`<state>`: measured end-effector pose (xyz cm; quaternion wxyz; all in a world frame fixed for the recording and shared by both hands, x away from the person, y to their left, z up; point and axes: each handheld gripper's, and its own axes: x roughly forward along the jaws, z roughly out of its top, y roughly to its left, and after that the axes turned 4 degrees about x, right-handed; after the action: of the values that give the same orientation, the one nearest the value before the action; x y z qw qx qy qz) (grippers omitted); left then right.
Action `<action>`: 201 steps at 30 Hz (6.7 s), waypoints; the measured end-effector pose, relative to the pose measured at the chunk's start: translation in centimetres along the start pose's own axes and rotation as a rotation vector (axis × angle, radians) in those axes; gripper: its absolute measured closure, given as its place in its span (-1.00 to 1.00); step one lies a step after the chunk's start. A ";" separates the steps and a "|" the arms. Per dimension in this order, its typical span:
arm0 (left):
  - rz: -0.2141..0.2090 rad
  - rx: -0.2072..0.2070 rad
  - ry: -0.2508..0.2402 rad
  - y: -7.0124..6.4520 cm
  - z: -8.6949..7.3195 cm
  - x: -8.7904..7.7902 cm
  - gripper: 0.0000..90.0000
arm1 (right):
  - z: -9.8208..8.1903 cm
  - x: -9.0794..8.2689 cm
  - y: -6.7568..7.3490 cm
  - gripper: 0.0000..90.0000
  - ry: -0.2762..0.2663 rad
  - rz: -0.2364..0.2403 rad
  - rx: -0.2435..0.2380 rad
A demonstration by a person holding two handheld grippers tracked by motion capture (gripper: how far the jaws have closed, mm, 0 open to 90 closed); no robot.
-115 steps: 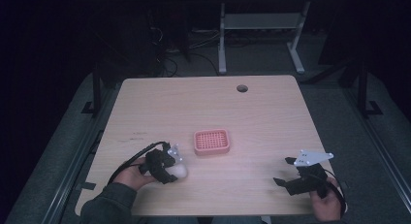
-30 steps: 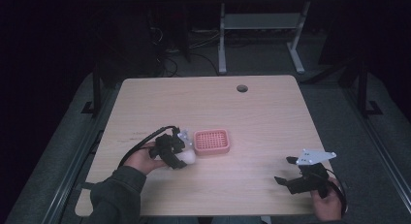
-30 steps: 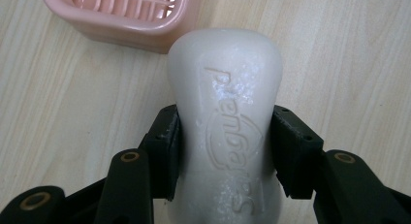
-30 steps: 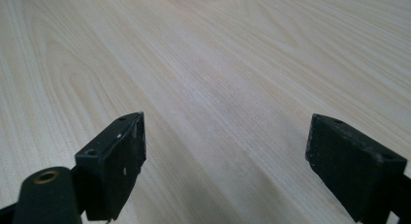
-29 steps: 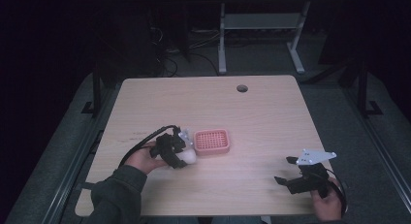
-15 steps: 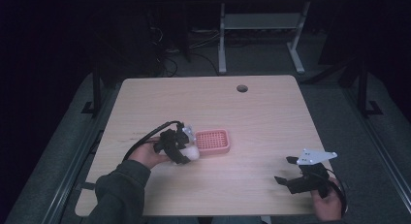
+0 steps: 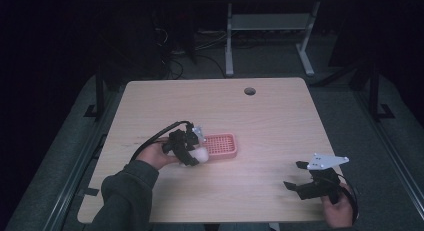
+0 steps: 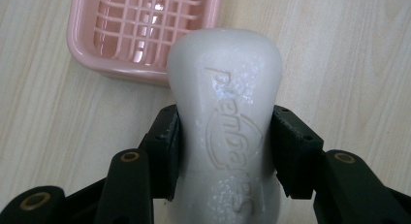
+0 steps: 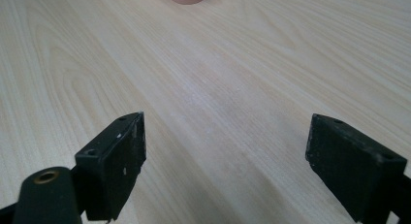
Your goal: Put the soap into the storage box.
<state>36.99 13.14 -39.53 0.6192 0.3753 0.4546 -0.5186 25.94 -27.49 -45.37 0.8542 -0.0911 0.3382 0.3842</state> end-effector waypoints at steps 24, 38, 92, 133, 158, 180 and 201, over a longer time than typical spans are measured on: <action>-0.008 0.014 -0.004 1.3 1.9 0.0 0.11 | -0.1 -0.1 -0.2 -0.69 -0.011 0.010 0.012; -0.015 0.005 -0.011 2.2 2.7 0.2 0.11 | -0.1 -0.1 -0.2 -0.69 -0.012 0.009 0.014; -0.039 0.052 -0.023 4.9 7.3 3.2 0.10 | -0.3 -0.2 -0.4 -0.69 -0.019 0.018 0.020; -0.066 0.152 0.012 5.6 6.2 4.8 0.10 | -0.4 -0.5 -0.4 -0.69 -0.034 0.024 0.028; -0.040 0.106 -0.038 4.8 5.8 2.0 -0.15 | -0.2 -0.4 -0.3 -0.69 -0.033 0.022 0.024; -0.014 0.083 -0.062 3.3 4.3 0.5 -0.27 | -0.3 -0.3 -0.5 -0.68 -0.024 0.013 0.032; 0.002 0.055 -0.082 1.5 1.9 -1.1 -0.39 | -0.3 -0.3 -0.5 -0.68 -0.014 0.005 0.043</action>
<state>38.75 11.92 -37.95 0.6271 0.3711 0.4141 -0.5455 26.02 -28.13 -45.52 0.8575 -0.0693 0.3404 0.3795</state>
